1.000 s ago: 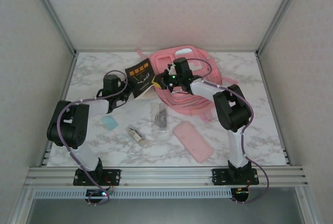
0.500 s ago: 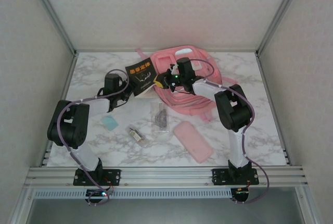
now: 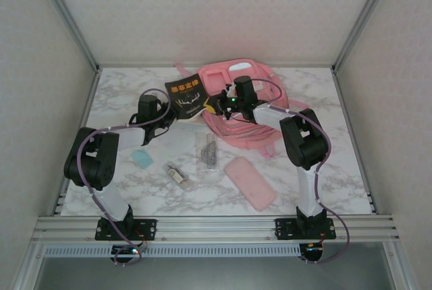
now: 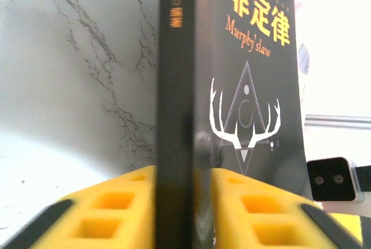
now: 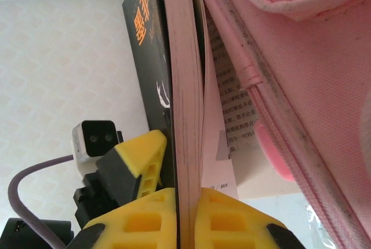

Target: Pack the student bag

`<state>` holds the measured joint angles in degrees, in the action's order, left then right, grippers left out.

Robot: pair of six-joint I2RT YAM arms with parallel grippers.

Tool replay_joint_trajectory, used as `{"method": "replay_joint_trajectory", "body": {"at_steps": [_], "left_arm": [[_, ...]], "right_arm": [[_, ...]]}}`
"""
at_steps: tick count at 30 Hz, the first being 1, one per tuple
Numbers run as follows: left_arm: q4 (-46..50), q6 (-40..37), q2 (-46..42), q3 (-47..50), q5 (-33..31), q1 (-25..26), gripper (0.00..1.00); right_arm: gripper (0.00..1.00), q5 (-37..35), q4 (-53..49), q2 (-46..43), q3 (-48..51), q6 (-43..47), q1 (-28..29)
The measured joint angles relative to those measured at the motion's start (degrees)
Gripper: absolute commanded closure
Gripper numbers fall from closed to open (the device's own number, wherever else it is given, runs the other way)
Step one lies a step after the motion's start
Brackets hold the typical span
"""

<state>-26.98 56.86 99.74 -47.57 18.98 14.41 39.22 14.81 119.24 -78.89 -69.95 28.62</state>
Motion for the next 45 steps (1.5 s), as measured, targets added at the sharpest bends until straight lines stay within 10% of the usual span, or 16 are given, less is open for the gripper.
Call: {"method": "replay_joint_trajectory", "body": {"at_steps": [4,8,24,38,41,45], "left_arm": [[0.7,-0.4,-1.2,0.0,-0.2,0.0,1.0],[3.5,-0.5,-4.1,0.0,-1.4,0.0,1.0],[13.4,2.0,-17.1,-1.1,-17.2,0.1,1.0],[7.6,8.5,-25.7,6.7,-24.2,5.6,1.0],[5.2,10.4,-26.6,9.0,-24.3,5.9,1.0],[4.9,11.7,-27.2,11.0,-24.3,6.3,1.0]], "right_arm": [[0.84,-0.1,0.1,0.0,0.4,0.0,0.0],[0.02,-0.9,0.3,-0.1,0.8,-0.6,0.0],[0.01,-6.7,-0.3,-11.8,5.9,-2.8,9.4],[0.02,-13.0,30.5,0.6,7.3,-30.1,16.4],[0.17,-14.2,33.9,2.8,6.6,-33.0,16.7],[0.62,-15.8,36.9,2.8,6.6,-34.7,16.9]]}}
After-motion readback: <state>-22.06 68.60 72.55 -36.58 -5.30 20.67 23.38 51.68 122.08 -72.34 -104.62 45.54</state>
